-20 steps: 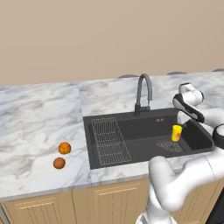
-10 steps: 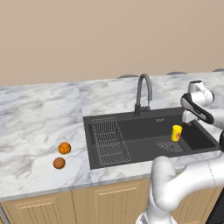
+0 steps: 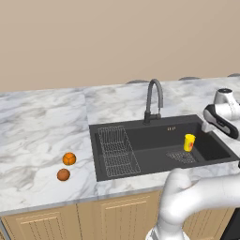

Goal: Remove the tangerine and orange from the sink. Then move the bowl and cup from the counter to the sink for washing.

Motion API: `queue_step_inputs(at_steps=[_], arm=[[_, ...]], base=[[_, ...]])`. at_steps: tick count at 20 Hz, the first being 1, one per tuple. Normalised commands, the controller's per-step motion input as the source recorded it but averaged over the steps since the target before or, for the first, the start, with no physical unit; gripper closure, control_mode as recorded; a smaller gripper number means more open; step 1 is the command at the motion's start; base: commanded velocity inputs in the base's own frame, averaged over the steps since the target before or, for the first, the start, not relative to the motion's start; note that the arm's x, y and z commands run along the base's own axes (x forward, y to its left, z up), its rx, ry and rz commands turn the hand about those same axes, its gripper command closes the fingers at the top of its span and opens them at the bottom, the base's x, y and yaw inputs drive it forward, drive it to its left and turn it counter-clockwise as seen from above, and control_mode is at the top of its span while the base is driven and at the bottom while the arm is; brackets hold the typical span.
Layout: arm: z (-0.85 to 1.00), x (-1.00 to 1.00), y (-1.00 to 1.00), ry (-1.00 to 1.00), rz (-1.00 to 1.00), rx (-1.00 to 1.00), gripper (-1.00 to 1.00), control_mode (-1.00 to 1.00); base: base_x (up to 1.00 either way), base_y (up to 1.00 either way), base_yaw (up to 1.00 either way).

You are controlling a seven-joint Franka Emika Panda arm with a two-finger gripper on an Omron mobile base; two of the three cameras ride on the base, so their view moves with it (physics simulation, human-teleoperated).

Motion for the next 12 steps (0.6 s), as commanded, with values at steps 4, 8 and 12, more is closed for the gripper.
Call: queue_step_inputs(at_steps=[4,8,12], arm=[[0.08,-0.28,-0.24,-0.10,-0.14,0.00,-1.00,-1.00],[0.16,-0.25,-0.27,-0.01,-0.10,-0.04,-1.00,-1.00],[0.22,-0.22,-0.28,0.00,-0.04,-0.07,-1.00,-1.00]], base=[[0.00,0.00,0.00],[0.00,0.00,0.00],[0.00,0.00,0.00]])
